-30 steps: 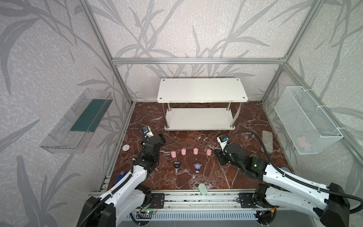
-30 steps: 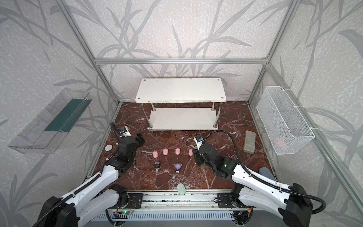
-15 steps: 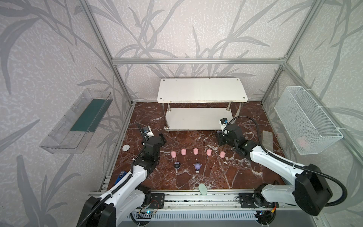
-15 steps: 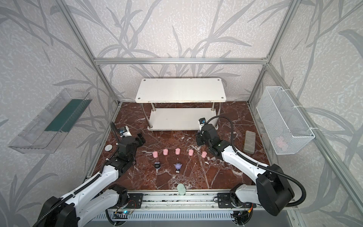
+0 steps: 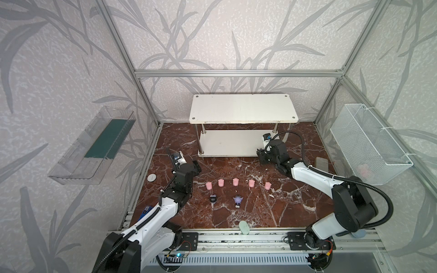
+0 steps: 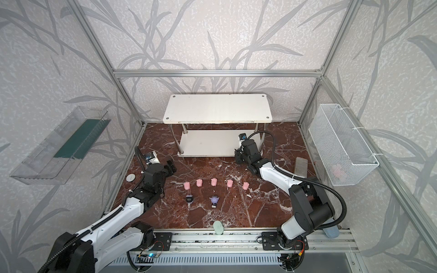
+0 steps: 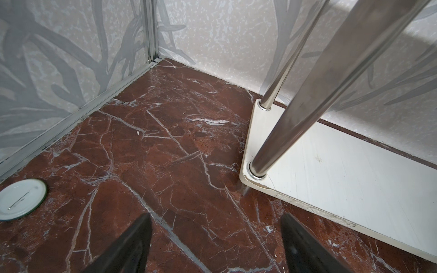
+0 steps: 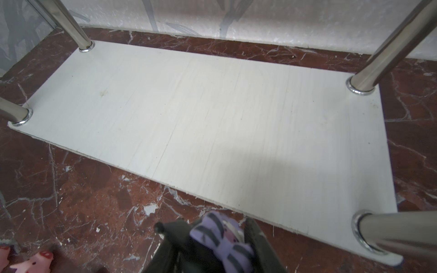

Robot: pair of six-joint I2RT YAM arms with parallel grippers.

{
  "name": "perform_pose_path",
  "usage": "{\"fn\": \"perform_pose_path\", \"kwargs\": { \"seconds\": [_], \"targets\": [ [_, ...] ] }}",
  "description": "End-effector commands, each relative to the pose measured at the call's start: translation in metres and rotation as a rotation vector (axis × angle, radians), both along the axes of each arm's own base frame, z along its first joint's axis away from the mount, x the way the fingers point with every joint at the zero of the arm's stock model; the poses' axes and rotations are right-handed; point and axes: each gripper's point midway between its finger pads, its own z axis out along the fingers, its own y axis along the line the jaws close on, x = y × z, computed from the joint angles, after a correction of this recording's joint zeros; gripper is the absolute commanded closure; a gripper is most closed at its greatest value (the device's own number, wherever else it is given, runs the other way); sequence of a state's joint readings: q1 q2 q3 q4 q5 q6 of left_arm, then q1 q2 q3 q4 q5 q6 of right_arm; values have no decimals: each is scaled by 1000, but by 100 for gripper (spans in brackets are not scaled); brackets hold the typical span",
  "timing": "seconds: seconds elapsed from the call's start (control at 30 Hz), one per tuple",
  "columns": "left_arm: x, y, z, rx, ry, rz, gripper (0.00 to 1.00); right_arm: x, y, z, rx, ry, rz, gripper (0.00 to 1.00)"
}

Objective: Organize plastic toys on shelves
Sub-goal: Place the plastic toy on the shelf.

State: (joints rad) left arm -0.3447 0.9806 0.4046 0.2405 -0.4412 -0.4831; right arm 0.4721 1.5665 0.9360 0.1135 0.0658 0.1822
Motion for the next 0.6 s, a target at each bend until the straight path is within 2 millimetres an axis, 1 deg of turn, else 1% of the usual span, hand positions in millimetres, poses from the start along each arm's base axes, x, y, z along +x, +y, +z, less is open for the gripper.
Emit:
{"fn": "perform_pose_path", "kwargs": {
  "seconds": [0.0, 0.2, 0.33, 0.4, 0.43, 0.57],
  "targets": [
    [2, -1, 2, -24, -14, 5, 17, 19, 5, 17, 29, -60, -9, 72],
    [3, -2, 1, -26, -9, 1, 17, 37, 3, 9, 20, -50, -40, 72],
    [3, -2, -1, -26, -5, 1, 17, 46, -4, 4, 21, -41, -73, 72],
    [4, -3, -1, -28, -5, 1, 17, 49, -9, 6, 24, -45, -93, 72],
    [4, -3, -1, -29, -5, -1, 17, 51, -11, -6, 11, -23, -101, 72],
    [6, -4, -3, -30, -1, -4, 17, 57, -14, -9, 22, -21, -110, 72]
  ]
}}
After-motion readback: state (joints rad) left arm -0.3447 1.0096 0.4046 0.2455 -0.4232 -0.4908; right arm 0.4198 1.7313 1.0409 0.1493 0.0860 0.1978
